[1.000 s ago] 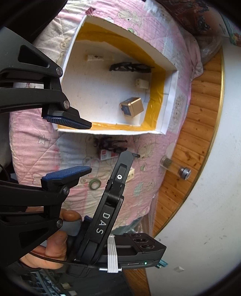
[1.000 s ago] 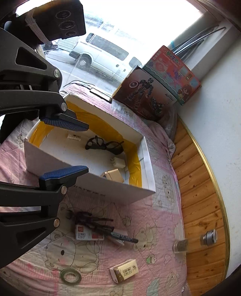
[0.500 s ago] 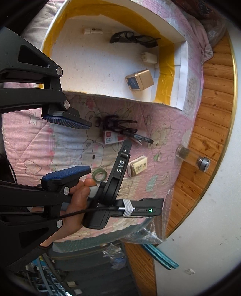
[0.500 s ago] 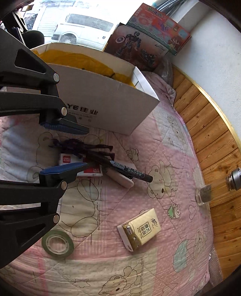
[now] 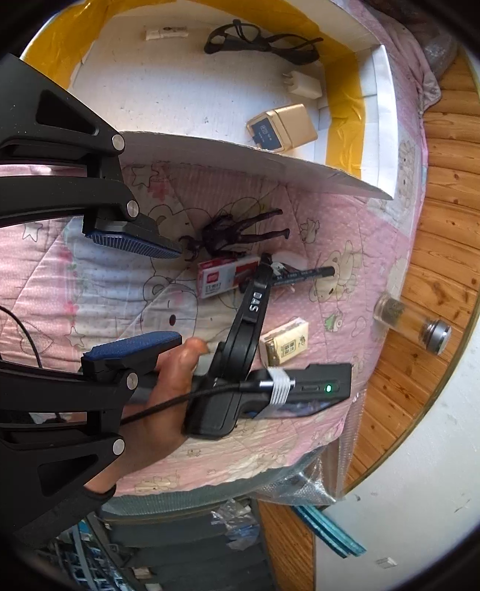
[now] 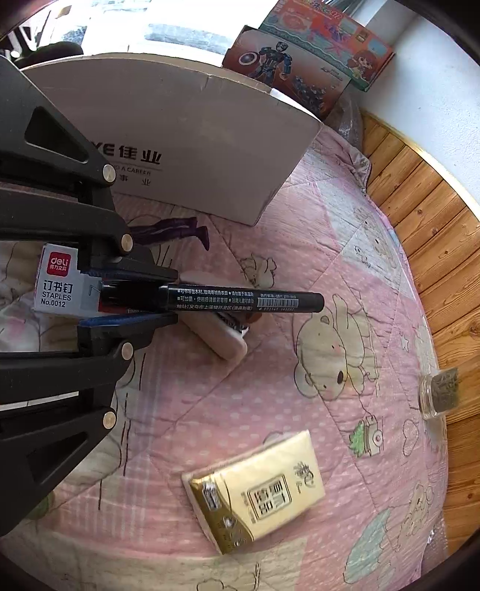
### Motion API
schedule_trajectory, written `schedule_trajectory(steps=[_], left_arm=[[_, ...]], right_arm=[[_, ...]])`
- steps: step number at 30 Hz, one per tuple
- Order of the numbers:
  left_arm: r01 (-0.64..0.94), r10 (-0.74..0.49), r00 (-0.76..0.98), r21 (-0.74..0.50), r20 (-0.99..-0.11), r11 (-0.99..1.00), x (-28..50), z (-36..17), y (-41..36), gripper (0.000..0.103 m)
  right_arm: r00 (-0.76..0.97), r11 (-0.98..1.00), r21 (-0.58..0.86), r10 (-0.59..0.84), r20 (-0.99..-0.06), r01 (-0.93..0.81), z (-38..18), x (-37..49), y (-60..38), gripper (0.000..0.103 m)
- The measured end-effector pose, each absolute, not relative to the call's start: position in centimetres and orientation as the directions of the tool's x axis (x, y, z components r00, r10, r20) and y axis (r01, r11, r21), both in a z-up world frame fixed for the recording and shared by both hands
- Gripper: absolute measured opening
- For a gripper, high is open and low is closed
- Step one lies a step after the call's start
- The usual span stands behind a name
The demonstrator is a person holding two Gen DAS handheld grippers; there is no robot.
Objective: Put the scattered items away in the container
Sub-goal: 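Grasp the black marker with the right gripper, then grasp the green tape roll by its rim with the left gripper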
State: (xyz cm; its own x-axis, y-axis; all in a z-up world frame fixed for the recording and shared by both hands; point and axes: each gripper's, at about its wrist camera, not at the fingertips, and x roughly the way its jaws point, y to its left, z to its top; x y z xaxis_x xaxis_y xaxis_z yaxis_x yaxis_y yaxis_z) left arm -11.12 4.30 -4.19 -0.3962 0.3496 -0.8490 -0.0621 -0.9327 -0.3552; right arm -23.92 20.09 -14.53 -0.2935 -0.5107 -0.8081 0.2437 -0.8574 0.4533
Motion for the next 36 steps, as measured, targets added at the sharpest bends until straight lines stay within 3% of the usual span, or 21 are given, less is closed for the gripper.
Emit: schedule_trajectory(steps=[8, 16, 22, 32, 36], left_arm=[[0.019, 0.315, -0.366, -0.345, -0.876, -0.938, -14.4, -7.1, 5.0, 0.047], [-0.117, 0.405, -0.280, -0.388, -0.870, -0.914, -14.3, -8.6, 12.8, 0.047], [-0.194, 0.358, -0.252, -0.315, -0.899, -0.929, -14.7, -11.3, 18.5, 0.047], [-0.197, 0.355, -0.269, -0.309, -0.895, -0.930, -15.3, -13.3, 18.9, 0.058], [-0.279, 0.299, -0.318, -0.213, -0.900, -0.937, -14.6, -13.5, 20.8, 0.066]], right_arm=[[-0.310, -0.897, 0.324, -0.413, -0.857, 0.299, -11.7, -21.0, 26.4, 0.017], [-0.325, -0.951, 0.236, -0.290, -0.900, 0.198, -12.8, -18.2, 35.4, 0.017], [-0.310, -0.960, 0.217, -0.263, -0.913, 0.177, -14.8, -19.8, 35.7, 0.018], [-0.331, -0.957, 0.227, -0.277, -0.902, 0.182, -14.5, -21.3, 36.0, 0.015], [-0.355, -0.955, 0.225, -0.282, -0.891, 0.194, -13.4, -21.1, 36.0, 0.015]])
